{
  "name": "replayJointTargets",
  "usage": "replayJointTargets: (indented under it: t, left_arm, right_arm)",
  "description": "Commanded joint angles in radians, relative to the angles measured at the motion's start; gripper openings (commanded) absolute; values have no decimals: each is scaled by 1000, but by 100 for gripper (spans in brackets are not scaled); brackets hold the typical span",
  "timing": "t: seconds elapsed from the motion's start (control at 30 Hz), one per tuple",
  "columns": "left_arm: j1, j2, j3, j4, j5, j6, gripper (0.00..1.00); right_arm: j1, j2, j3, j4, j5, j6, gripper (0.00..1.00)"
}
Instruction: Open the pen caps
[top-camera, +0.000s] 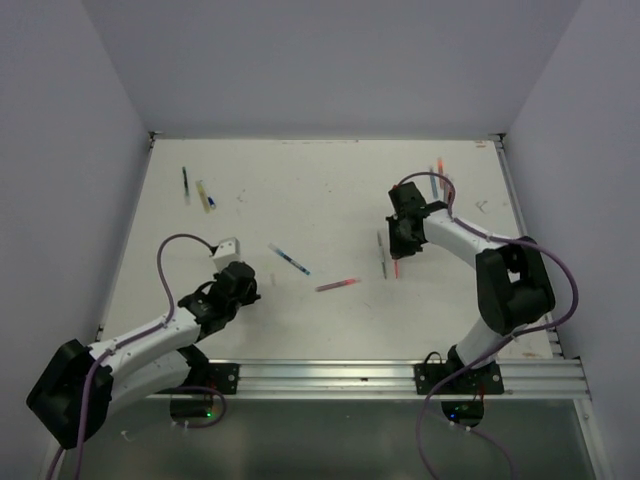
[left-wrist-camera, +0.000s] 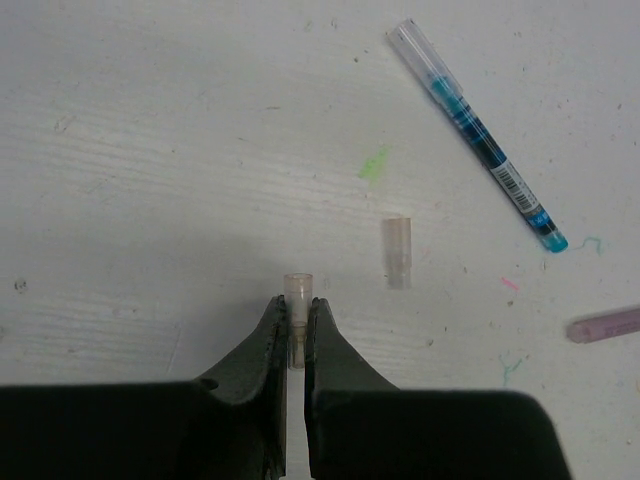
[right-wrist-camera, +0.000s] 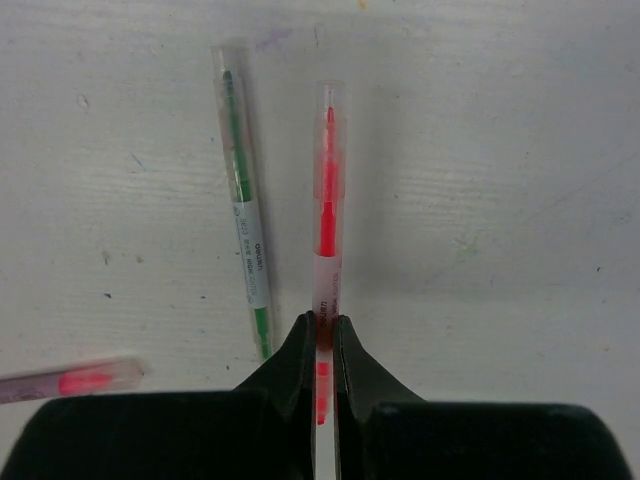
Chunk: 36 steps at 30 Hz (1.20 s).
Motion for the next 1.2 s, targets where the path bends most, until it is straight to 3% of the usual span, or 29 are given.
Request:
replayJointTargets:
  t: [0.0,0.43,0.6,0.77,0.97,1.17]
  left_arm:
    - [23,19,11,101,-6,12,0]
    - [49,135,-25,262,114,16,0]
    - [52,128,-28,254,114,16,11]
    - [53,128,-51,268,116,5,22]
    - [55,123,-48,267,114,9,23]
    - [55,83,-52,242,113,1,26]
  right_arm:
    - [2,25,-15,61,-47,-30,0]
    - [-1,88,5,103,-44,-44,0]
    - [-2,108,16,103,-33,-52,15]
    - [-4,83,14,100,-16,-58,23]
    - [-2,2,39,74,8,-76,45]
    - [46,-67,126,40,-2,-105,54]
